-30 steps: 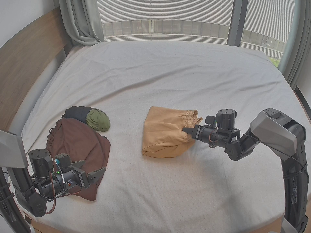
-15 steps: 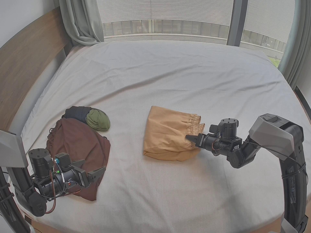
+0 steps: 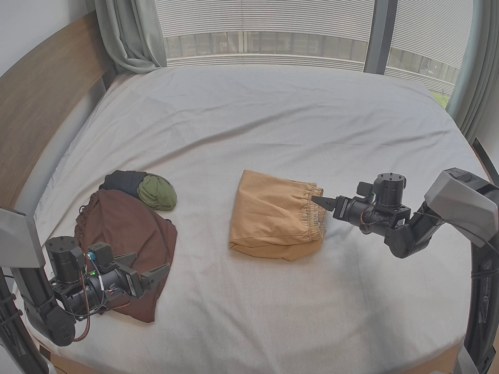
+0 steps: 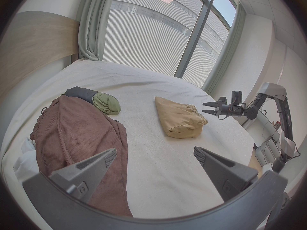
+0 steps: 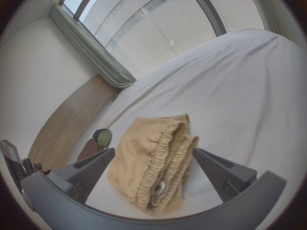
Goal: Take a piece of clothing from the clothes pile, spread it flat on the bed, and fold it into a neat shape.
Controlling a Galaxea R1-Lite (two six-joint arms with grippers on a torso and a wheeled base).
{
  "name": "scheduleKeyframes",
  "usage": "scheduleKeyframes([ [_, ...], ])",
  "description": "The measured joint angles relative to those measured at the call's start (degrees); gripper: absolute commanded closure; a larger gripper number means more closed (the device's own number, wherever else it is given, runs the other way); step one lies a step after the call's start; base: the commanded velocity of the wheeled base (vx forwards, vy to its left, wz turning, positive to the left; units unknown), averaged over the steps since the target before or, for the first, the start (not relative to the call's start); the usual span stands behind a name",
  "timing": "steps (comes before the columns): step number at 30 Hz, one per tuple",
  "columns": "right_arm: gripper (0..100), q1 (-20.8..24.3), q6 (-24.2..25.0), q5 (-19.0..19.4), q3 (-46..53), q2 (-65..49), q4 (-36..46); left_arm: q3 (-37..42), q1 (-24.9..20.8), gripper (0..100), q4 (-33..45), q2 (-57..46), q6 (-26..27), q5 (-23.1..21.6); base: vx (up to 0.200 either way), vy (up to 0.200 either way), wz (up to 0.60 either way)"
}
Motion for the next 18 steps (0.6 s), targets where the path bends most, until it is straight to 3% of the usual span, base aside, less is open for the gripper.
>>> scheduleKeyframes([
  [18, 0, 7.22, -0.07, -0.44, -1.8, -0.99, 0.5, -0.61, 0.0, 0, 0.0, 0.01, 0.0, 0.05, 0.0, 0.0, 0.0],
])
